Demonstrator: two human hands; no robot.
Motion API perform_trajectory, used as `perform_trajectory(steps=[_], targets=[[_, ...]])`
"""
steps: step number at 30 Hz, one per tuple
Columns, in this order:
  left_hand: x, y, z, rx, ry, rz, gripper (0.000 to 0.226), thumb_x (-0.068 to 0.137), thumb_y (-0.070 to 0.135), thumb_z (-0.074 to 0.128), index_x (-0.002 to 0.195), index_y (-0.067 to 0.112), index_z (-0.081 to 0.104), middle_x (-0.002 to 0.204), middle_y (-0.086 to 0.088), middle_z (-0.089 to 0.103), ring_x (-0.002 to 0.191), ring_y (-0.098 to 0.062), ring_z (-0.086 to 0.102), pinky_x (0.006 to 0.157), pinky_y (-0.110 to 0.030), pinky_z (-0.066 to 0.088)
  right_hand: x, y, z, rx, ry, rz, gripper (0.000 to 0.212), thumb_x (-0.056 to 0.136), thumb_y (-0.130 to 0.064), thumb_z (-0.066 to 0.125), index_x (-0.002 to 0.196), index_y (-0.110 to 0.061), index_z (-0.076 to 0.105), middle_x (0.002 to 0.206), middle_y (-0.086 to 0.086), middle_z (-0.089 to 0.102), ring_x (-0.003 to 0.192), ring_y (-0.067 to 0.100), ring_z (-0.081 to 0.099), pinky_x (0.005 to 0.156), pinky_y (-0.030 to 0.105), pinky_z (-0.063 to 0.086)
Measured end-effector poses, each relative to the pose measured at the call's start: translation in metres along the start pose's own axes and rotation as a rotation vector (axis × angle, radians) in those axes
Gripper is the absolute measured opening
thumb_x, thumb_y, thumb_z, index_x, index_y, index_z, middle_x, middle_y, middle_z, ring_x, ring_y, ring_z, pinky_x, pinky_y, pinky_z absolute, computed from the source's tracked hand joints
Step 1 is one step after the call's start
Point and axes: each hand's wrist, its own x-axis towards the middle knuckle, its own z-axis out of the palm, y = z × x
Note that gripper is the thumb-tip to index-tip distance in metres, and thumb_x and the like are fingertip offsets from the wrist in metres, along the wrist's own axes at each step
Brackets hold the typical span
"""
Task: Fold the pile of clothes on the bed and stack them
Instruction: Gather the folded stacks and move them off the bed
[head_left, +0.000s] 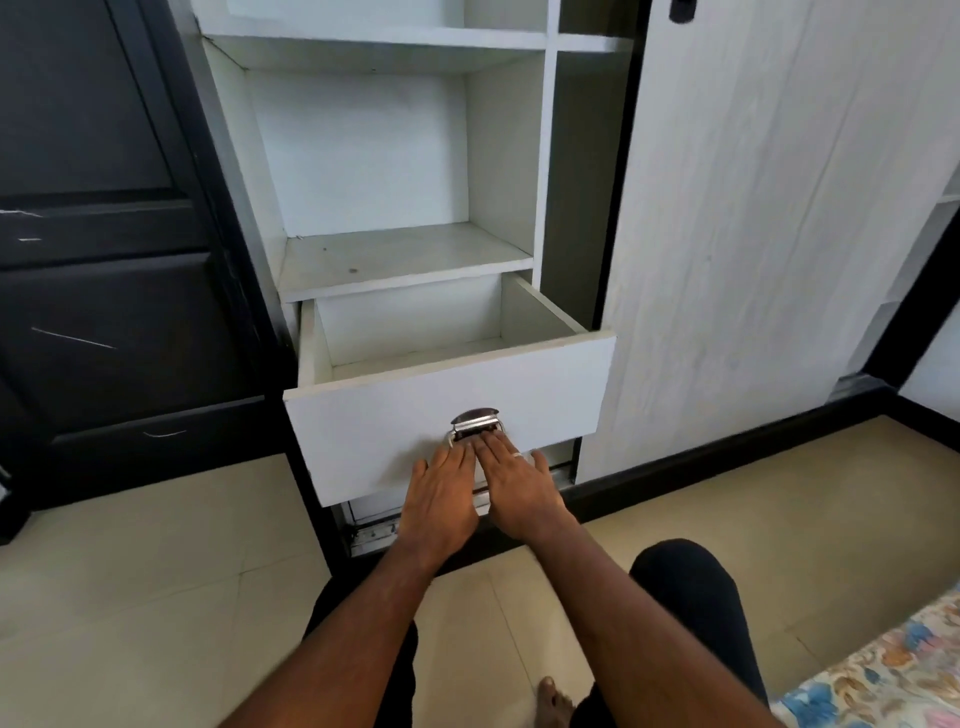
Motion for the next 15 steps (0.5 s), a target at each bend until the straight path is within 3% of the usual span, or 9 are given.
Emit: perform_trajectory(steps=[2,4,6,8,12,15], targets=[[-0.004,0.000,0.013,0.000,-0.003,-0.007,0.083,0.083,0.018,0.067,0.157,0.011,0.028,0.163,-0.006,0.031,0.147,-0.022,0.030,0.115,-0.044,0.033,-0.004,0.007,0.002,-0.006,-0.013,-0.025,0.092,0.093,-0.024,0.063,0.164,-0.022,0.004,0.172,-0.004,0.000,0.157,0.013,-0.001,0.124,0.056,0.014],[-0.003,0.005,0.028,0.006,0.060,0.066,0.076,0.075,0.013,0.066,0.148,0.006,0.046,0.153,-0.012,0.047,0.135,-0.026,0.049,0.102,-0.046,0.045,-0.007,0.018,0.007,0.006,0.023,-0.016,0.092,0.091,-0.024,0.064,0.164,-0.021,0.008,0.172,-0.004,0.002,0.157,0.012,0.002,0.124,0.055,0.018],[0.010,0.018,0.045,-0.018,0.116,0.164,0.054,0.074,0.014,0.057,0.126,0.003,0.064,0.123,-0.016,0.069,0.102,-0.032,0.069,0.076,-0.043,0.055,-0.007,0.036,0.014,0.034,0.074,0.068,0.090,0.091,-0.026,0.063,0.164,-0.019,0.011,0.172,-0.003,0.007,0.157,0.013,0.008,0.123,0.053,0.023],[0.034,0.034,0.059,-0.098,0.147,0.211,0.040,0.080,0.019,0.046,0.111,0.006,0.069,0.094,-0.013,0.074,0.073,-0.034,0.070,0.054,-0.038,0.053,-0.001,0.060,0.020,0.074,0.104,0.188,0.083,0.095,-0.030,0.060,0.163,-0.018,0.014,0.171,-0.002,0.014,0.156,0.017,0.016,0.121,0.052,0.026],[0.097,0.073,0.081,-0.309,0.028,0.197,0.019,0.091,0.015,0.059,0.109,0.011,0.066,0.093,-0.011,0.073,0.079,-0.037,0.069,0.060,-0.040,0.051,0.008,0.112,0.025,0.104,0.095,0.429,0.058,0.098,-0.032,0.053,0.153,-0.018,0.039,0.159,0.000,0.041,0.146,0.024,0.038,0.113,0.050,0.038],[0.127,0.107,0.080,-0.429,-0.071,0.231,0.016,0.100,0.019,0.052,0.103,0.012,0.067,0.089,-0.007,0.072,0.080,-0.027,0.068,0.063,-0.028,0.040,0.002,0.143,0.016,0.103,0.045,0.616,0.040,0.097,-0.031,0.052,0.136,-0.021,0.053,0.145,0.001,0.054,0.130,0.027,0.053,0.100,0.048,0.046]])
